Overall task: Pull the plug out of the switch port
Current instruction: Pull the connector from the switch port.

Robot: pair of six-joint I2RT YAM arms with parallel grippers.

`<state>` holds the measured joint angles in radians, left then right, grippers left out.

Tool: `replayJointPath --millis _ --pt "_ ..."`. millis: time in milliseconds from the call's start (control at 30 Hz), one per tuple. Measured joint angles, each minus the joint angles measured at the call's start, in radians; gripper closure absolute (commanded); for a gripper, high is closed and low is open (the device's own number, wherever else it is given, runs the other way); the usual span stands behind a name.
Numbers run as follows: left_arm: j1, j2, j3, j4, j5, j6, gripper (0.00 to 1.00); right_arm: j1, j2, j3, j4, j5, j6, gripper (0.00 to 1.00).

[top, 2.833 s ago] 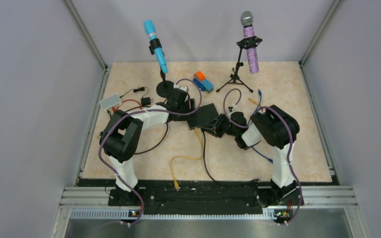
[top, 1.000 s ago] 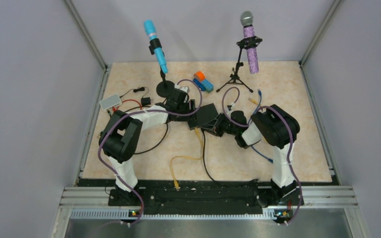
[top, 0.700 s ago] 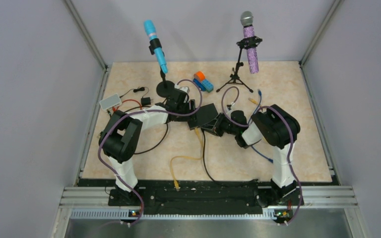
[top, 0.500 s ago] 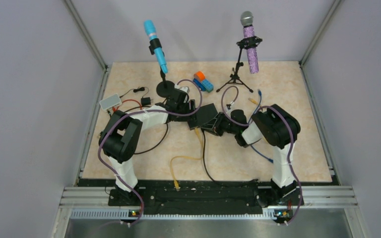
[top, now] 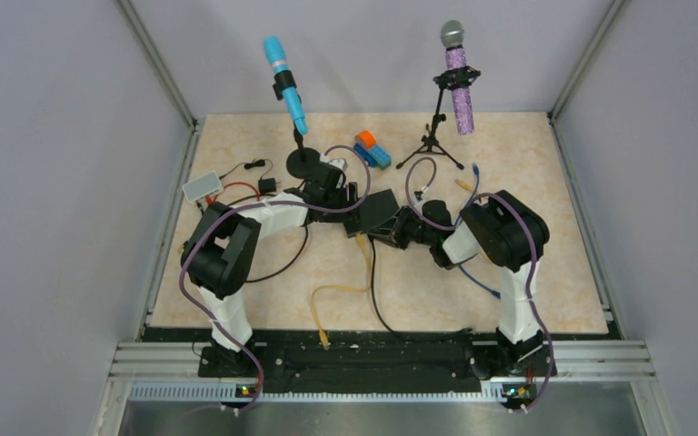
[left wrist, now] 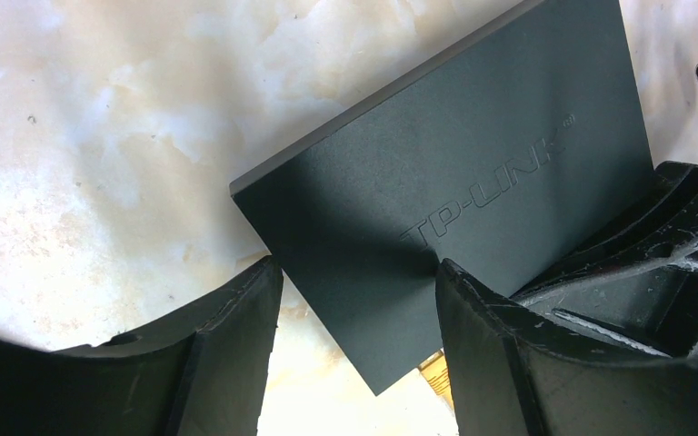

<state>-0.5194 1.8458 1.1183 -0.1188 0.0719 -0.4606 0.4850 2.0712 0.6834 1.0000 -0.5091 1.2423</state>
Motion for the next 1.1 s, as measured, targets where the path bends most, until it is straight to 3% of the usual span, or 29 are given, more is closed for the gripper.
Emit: replayJointPath --millis 33,867,1100 --pt "0.0 0.0 0.0 0.0 0.0 0.0 0.34 0.0 0.0 0.0 0.0 0.0 -0.001 1.0" --pt "0.014 -0.013 -0.033 0.019 0.048 -0.026 0.34 -0.001 -0.006 -0.016 0.01 0.003 -0.032 1.0" --pt "0.024 -0.01 -0.037 0.022 0.058 -0.056 0.33 -0.001 -0.042 -0.014 -0.06 0.008 -0.084 1.0"
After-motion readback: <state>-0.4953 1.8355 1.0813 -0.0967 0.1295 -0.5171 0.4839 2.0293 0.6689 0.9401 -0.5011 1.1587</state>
